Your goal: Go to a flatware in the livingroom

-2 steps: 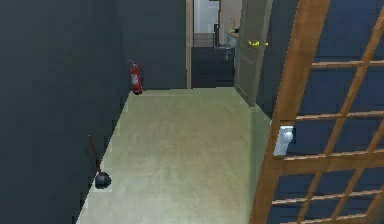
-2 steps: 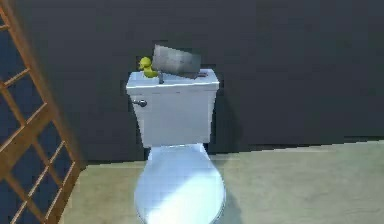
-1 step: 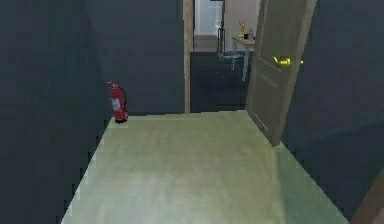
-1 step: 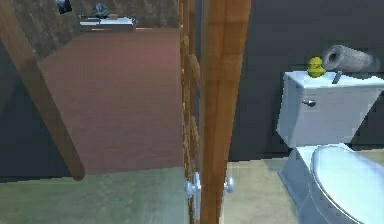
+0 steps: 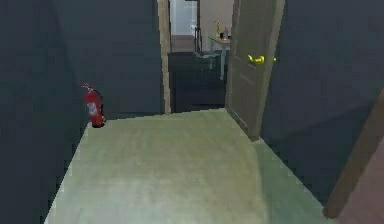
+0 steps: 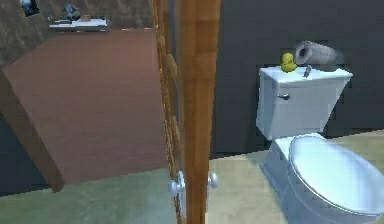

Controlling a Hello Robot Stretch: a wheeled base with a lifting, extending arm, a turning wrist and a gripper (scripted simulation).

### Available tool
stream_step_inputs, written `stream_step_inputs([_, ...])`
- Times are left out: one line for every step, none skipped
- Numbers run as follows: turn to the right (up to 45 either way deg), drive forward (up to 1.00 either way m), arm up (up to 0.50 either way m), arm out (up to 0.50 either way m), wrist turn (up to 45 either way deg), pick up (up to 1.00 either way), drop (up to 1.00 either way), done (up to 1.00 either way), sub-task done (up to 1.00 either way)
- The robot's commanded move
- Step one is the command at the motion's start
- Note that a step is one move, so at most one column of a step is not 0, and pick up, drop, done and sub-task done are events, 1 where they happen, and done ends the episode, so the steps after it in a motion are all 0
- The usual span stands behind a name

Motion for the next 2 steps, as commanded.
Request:
stream_step_inputs([0.0, 1.00, 0.00, 0.00, 0.0, 0.00, 0.00, 0.00, 0.00])
stream_step_inputs([3.0, 0.00, 0.00, 0.00, 0.0, 0.00, 0.00, 0.00, 0.00])
